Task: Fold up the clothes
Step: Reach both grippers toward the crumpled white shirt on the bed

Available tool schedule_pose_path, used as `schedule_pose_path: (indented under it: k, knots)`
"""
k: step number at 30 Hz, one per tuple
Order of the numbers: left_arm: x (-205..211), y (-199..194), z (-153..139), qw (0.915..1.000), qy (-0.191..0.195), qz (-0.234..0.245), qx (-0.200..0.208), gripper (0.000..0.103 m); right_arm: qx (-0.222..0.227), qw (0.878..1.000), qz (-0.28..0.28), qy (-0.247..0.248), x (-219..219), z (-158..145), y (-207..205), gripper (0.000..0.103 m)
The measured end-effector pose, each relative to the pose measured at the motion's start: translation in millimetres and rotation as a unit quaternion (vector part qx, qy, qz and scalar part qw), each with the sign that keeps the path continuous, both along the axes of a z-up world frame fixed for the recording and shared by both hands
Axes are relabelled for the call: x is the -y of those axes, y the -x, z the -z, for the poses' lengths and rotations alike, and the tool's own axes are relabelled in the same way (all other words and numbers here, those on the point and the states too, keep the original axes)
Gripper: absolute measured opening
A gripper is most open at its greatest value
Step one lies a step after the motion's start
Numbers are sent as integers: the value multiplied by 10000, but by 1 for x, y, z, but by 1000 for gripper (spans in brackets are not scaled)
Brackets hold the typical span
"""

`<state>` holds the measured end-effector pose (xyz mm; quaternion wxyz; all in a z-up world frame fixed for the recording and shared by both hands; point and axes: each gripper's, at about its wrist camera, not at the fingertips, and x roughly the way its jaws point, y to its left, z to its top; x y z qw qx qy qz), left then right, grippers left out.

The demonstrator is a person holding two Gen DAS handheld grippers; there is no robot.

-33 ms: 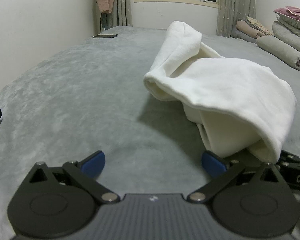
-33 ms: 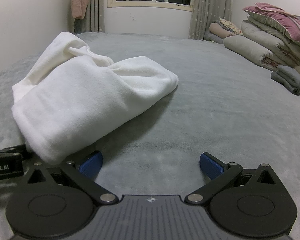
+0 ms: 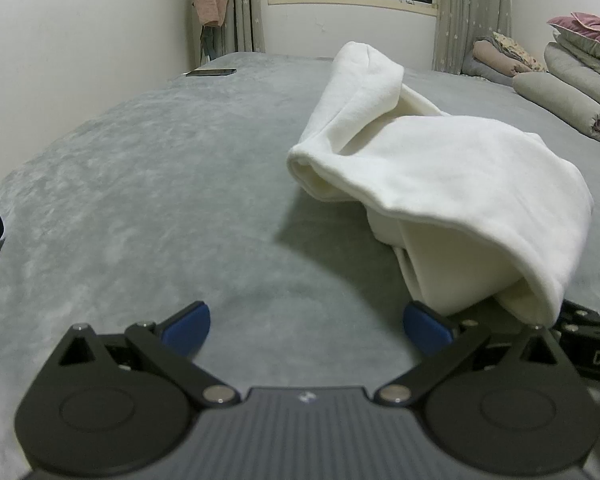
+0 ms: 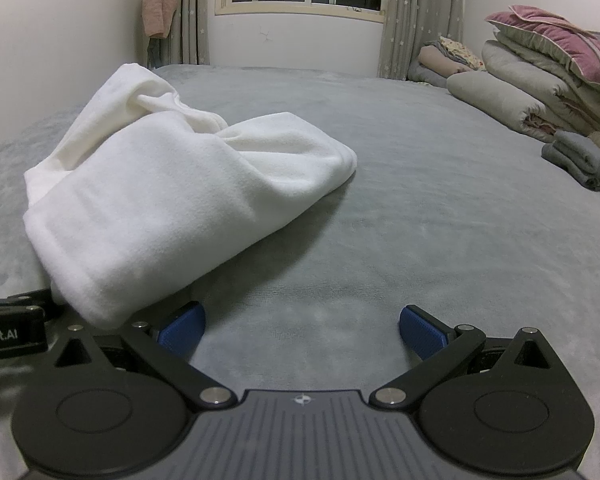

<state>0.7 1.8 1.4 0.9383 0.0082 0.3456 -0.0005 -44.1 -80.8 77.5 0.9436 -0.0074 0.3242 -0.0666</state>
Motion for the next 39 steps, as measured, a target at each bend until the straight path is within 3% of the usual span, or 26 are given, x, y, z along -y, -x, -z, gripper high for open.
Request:
schedule_pose_path:
  k: [9,15,20,23,27,33,38,39]
  knots:
    - [-9,-3,-7,10000,15,95,-8,103,135,9997,-183,106,-6,-2,10,103]
    - [-27,3,-30,9983,-232,-5,542,103,465,9956,-691,427,-22,-11,21,101]
    - [-37,-9,-35,9987,-57,6,512,103,755,9896,-1070,591,-33,-18,26,94]
    - [-39,-17,-29,9989,-86,116,453,103,908,9849,-1297,695,-39,-24,33,89]
    - [-40,-31,-20,9988,258,381,154,103,1152,9765,-1678,713,-47,-32,45,87]
    - [-62,-42,-23,9983,534,152,181,103,1349,9546,-2301,1330,-79,-31,44,87]
    - [-85,-47,-30,9966,803,-75,158,103,1210,9448,-2524,1704,-103,-30,15,79]
    - [-90,-48,-31,9961,857,-121,153,103,1174,9430,-2560,1775,-108,-30,9,73]
